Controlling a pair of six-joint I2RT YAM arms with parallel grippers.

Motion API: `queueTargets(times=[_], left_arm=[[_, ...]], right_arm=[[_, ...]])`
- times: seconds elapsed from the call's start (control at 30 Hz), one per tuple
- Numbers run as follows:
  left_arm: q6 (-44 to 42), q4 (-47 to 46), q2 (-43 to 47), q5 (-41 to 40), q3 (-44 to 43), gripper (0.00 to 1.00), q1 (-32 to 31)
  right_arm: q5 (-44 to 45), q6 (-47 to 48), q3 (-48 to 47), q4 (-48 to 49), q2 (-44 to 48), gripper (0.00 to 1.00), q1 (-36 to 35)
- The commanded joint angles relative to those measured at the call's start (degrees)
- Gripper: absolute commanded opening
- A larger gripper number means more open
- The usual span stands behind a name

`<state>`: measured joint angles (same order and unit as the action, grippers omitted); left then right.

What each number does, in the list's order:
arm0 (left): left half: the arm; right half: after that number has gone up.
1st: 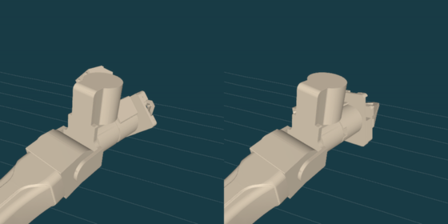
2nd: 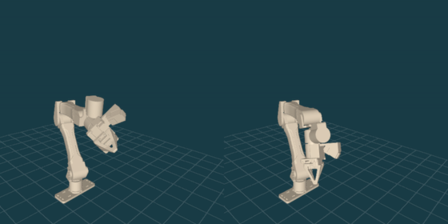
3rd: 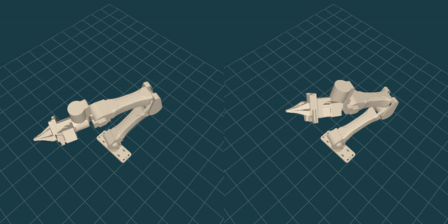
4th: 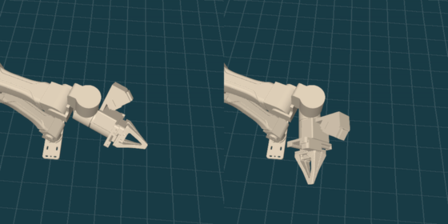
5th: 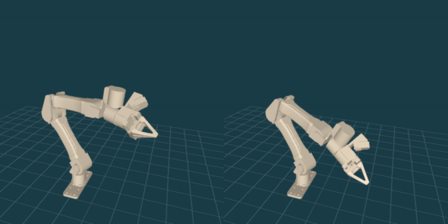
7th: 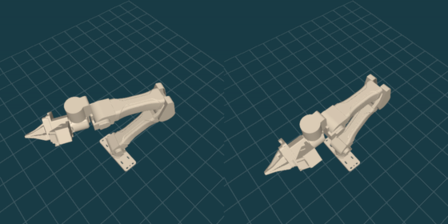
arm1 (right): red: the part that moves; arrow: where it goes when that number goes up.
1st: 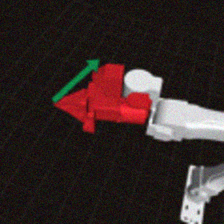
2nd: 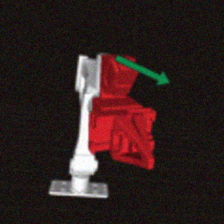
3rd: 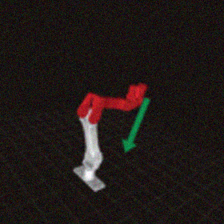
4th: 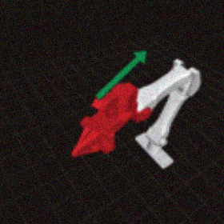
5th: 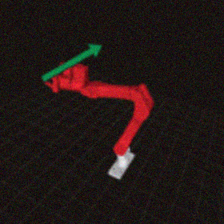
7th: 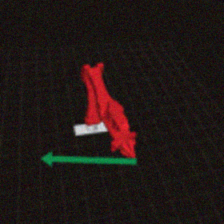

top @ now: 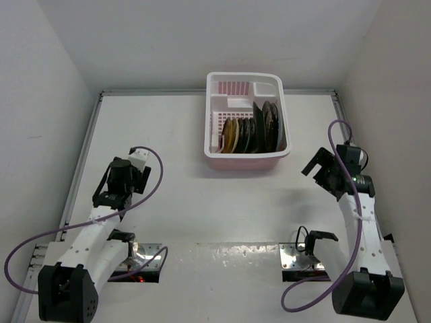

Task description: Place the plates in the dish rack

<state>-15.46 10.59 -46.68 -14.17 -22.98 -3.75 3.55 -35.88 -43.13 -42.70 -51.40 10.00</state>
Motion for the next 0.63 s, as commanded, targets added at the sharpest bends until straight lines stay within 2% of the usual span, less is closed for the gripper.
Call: queueTargets(times=[0.0, 0.17, 0.6], left_arm=[[1.8, -2.8, 2.3, 4.9, 0.7, 0.8, 0.5], [1.8, -3.8, 2.3, 4.9, 1.2, 0.82, 0.5], [1.8, -3.8, 2.8, 5.5, 1.7, 0.82, 0.5]], right_arm=[[-0.6, -2.5, 2.3, -1.0, 3.3, 1.0, 0.1], [-1.6, -3.1, 6.0, -1.3, 8.3, 1.0, 0.0], [-1.6, -2.6, 7.8, -0.8, 11.1, 1.0, 0.1]])
